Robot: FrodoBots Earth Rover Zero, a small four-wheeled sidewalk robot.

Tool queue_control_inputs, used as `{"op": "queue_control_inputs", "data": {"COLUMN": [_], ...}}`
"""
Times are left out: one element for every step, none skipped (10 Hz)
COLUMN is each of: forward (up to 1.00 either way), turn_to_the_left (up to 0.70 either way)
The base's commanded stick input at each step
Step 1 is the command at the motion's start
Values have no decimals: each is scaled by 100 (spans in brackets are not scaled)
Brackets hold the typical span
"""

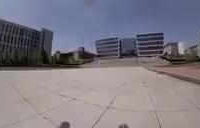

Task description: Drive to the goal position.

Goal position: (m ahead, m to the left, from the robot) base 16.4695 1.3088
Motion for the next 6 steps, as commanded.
{"op": "queue_control_inputs", "data": {"forward": [70,70,70,70,70,70], "turn_to_the_left": [0,0,0,0,0,0]}}
